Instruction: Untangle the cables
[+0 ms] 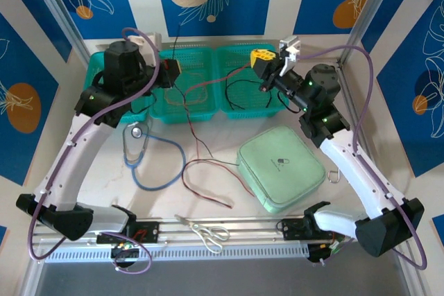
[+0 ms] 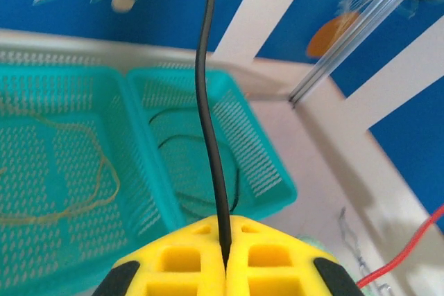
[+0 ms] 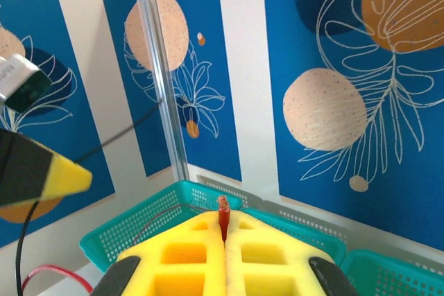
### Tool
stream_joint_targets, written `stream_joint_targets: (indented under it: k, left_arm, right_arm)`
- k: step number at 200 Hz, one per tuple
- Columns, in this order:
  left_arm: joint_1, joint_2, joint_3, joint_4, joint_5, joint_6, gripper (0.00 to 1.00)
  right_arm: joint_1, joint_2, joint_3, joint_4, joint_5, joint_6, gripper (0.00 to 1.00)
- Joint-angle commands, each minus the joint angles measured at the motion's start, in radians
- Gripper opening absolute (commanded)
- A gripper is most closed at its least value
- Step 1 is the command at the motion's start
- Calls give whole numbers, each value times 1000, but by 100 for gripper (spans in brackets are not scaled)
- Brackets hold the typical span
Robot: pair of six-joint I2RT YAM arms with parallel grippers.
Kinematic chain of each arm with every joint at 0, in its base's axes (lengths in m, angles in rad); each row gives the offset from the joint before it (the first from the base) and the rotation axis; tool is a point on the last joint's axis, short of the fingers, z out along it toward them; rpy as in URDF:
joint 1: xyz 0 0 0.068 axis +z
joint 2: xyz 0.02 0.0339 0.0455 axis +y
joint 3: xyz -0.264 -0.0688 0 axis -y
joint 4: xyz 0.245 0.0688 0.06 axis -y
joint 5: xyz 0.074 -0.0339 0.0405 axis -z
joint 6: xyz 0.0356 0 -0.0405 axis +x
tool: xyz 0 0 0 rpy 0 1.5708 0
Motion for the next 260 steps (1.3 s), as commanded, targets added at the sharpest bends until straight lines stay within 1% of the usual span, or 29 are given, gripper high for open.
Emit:
stream_joint_targets:
  k: [1, 16, 41, 71, 112, 159, 191, 216, 260]
  left_arm:
    - [7, 16, 69, 130, 105, 29, 0]
    - [9, 14, 82, 150, 100, 52, 0]
    - [31, -16, 81, 136, 9, 98, 0]
    - [61, -72, 54, 92, -93, 164, 0]
    - [109, -151, 1, 40, -190, 220, 0]
    - [200, -170, -16, -77, -230, 235, 0]
    - [273, -206, -81, -103, -222, 197, 0]
    - [298, -233, -120, -129, -249, 175, 0]
    - [341, -288, -182, -181, -285, 136, 0]
  right_arm:
    - [-9, -24, -1, 45, -6, 19, 0]
    - [-19, -25, 1, 38, 10, 19, 0]
    - [-54, -34, -10, 27, 59, 47, 0]
    - [-110, -52, -24, 11, 89, 60, 0]
    - [-202, -75, -31, -6, 82, 77, 0]
    - [-295, -95, -10, -27, 64, 76, 0]
    - [-359, -102, 18, -44, 65, 77, 0]
    - [-405, -108, 32, -50, 79, 74, 0]
    - [-497, -119, 41, -57, 137, 99, 0]
